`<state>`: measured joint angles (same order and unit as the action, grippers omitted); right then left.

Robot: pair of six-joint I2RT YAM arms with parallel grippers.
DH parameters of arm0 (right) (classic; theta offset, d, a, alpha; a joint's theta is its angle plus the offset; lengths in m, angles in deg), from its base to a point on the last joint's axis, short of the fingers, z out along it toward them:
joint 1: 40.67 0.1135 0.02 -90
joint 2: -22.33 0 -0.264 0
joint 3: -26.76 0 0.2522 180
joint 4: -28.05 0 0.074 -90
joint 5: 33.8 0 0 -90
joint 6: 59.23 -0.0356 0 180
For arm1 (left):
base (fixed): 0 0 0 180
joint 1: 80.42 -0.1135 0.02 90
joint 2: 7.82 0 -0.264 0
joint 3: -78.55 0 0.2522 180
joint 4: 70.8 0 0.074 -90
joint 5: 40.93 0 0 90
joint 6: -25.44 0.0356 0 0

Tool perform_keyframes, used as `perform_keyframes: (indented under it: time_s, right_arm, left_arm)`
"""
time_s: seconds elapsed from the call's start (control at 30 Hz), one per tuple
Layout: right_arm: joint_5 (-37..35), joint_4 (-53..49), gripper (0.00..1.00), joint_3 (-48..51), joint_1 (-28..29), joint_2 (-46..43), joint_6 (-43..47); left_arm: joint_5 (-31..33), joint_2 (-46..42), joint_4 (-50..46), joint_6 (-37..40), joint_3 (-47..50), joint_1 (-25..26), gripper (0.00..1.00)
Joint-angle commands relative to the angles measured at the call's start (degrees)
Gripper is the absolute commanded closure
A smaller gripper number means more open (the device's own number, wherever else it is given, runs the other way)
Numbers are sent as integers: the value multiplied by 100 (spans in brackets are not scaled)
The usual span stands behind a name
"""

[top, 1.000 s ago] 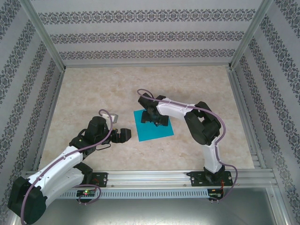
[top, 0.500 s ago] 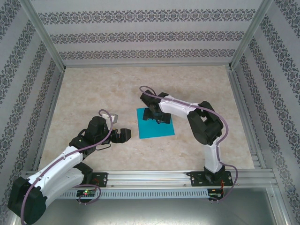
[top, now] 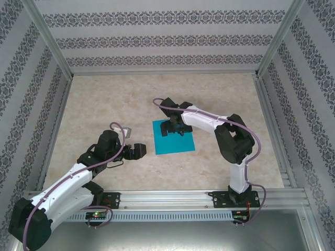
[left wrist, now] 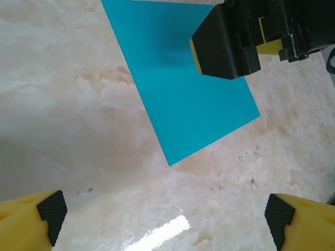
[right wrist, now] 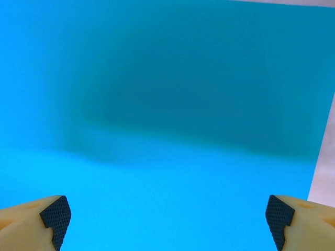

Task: Fold a paper plane with a square sheet of paper (pick it up from the middle)
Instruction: Move the square sheet of paper to the center of the table.

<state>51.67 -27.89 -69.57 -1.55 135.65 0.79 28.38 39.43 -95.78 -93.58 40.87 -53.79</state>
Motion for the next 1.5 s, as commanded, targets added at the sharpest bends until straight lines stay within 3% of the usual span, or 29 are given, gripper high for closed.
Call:
perform_keyframes:
  time_s: [0.0, 0.7, 1.2, 1.47]
  right_arm:
    - [99, 104, 3, -106, -10, 353, 96]
    - [-221, -133, 4, -286, -185, 902, -1290]
    - [-274, -242, 2, -493, -125, 385, -541]
    - [8, -187, 2, -273, 20, 286, -663]
  left_arm:
    - [70, -40, -106, -78, -29, 66, 0]
    - [72, 26, -108, -78, 11, 62, 0]
    - [82, -4, -189, -60, -20, 61, 0]
    - [20, 140, -30, -78, -33, 61, 0]
